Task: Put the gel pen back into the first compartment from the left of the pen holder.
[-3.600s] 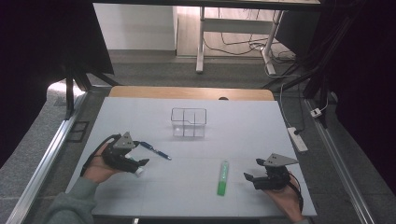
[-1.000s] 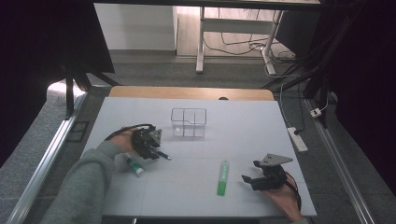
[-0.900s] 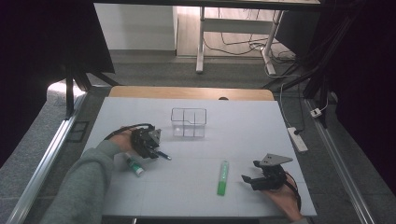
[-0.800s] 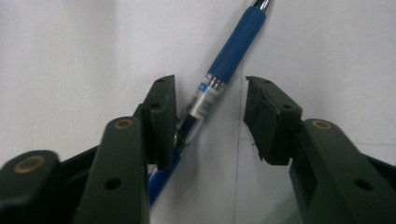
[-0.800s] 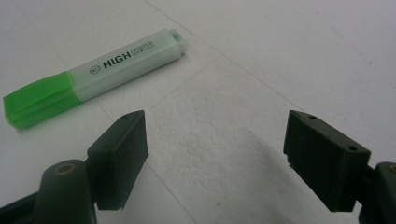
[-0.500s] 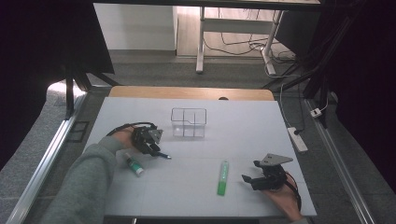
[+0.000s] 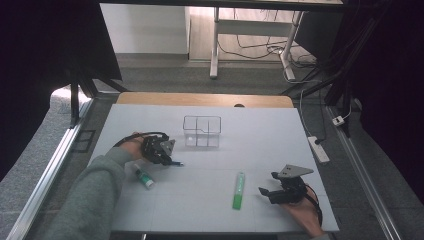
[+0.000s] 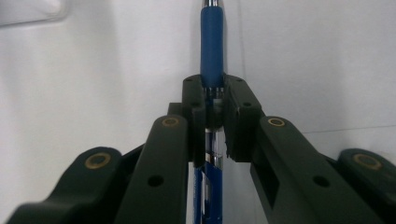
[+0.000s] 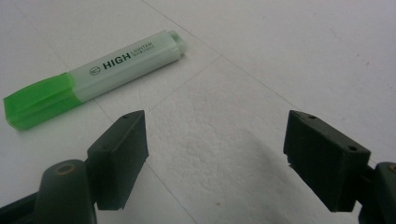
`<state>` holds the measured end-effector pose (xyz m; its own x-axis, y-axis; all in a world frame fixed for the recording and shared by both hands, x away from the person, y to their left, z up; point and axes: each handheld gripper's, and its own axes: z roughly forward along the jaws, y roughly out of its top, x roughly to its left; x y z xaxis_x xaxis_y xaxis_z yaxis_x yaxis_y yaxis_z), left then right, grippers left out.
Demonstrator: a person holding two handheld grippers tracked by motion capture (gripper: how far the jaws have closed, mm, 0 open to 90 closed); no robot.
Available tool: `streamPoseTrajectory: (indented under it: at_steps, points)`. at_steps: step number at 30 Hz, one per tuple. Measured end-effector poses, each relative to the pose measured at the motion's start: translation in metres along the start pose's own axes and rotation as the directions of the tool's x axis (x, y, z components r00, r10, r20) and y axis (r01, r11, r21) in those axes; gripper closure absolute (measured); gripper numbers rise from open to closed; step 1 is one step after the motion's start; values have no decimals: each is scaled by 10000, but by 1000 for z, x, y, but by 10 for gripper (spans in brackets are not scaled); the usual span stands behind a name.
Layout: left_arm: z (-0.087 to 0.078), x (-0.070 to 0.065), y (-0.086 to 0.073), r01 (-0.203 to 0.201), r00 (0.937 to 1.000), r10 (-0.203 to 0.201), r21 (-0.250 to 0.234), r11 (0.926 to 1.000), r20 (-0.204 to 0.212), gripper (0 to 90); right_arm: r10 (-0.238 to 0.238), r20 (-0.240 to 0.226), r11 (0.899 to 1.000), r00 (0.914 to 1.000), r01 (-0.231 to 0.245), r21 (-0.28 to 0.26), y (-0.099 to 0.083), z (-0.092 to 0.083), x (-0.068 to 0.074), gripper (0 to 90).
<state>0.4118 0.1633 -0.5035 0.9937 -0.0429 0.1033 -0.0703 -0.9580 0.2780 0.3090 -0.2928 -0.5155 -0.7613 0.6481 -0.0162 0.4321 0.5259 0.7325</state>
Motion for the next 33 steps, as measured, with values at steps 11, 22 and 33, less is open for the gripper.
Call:
streamPoseTrajectory:
  at_steps: [11, 22, 33]
  points:
    - [-23, -5, -8, 976, 9901, -1074, -1061, 9896, -907, 790, -30, -3, 10000, 10000, 30, -41, 0, -1, 0, 221]
    - [-38, -19, -18, 1612, 9676, -1946, -2002, 9664, -1606, 790, -63, 9, 9999, 10000, 63, -97, 1, -2, 1, 220]
    - [-50, -28, -26, 2092, 9310, -2760, -2703, 9398, -2390, 790, -33, 69, 9998, 10000, 34, -196, 1, -4, 0, 220]
